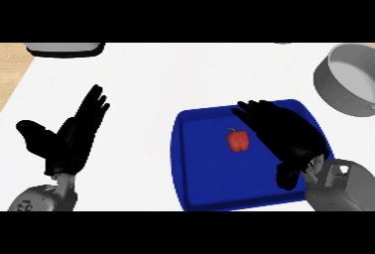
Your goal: Pick the bell pepper from the tray and place it in the pot
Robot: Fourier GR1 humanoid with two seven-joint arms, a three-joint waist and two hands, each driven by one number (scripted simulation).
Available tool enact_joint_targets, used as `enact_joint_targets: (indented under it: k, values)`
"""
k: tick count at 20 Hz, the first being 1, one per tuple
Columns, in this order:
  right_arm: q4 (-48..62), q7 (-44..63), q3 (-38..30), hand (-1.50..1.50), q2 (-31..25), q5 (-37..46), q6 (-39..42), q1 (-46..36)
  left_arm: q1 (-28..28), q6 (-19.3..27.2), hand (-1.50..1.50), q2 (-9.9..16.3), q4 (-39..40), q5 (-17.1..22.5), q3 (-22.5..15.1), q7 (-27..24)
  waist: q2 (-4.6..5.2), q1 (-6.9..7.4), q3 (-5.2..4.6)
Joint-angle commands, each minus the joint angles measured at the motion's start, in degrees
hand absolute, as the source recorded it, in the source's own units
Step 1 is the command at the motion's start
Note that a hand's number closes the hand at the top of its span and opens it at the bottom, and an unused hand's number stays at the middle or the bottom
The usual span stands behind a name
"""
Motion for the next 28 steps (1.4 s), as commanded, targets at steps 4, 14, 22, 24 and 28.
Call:
enact_joint_targets:
  k: [4,14,22,24,28]
  values:
    - [1.3,-6.3,-2.0,-1.50,1.8,6.1,-5.1,5.4,3.6,0.3,0.00,-2.9,-4.3,-4.2,-1.1,1.1,-0.02,0.01,0.02]
    - [1.4,1.9,0.0,-1.50,13.4,12.9,0.5,4.3,-1.2,-6.6,0.00,-3.3,3.6,-3.3,6.3,-0.7,0.02,-0.18,-0.01]
    - [17.8,-5.1,-1.5,-1.50,12.9,20.7,-9.1,2.0,-1.4,-7.3,0.00,-4.6,2.5,-4.1,7.5,0.6,0.12,0.08,0.01]
    - [17.9,-5.5,-0.9,-1.50,14.7,22.2,-8.3,2.0,-1.7,-4.6,0.00,-7.7,1.2,-7.7,4.1,3.2,0.05,-0.03,0.01]
    - [18.4,-5.7,-2.3,-1.50,16.5,23.9,-4.9,-0.3,2.9,-7.0,0.00,-7.3,-2.2,-7.1,5.8,1.6,-0.02,0.05,0.00]
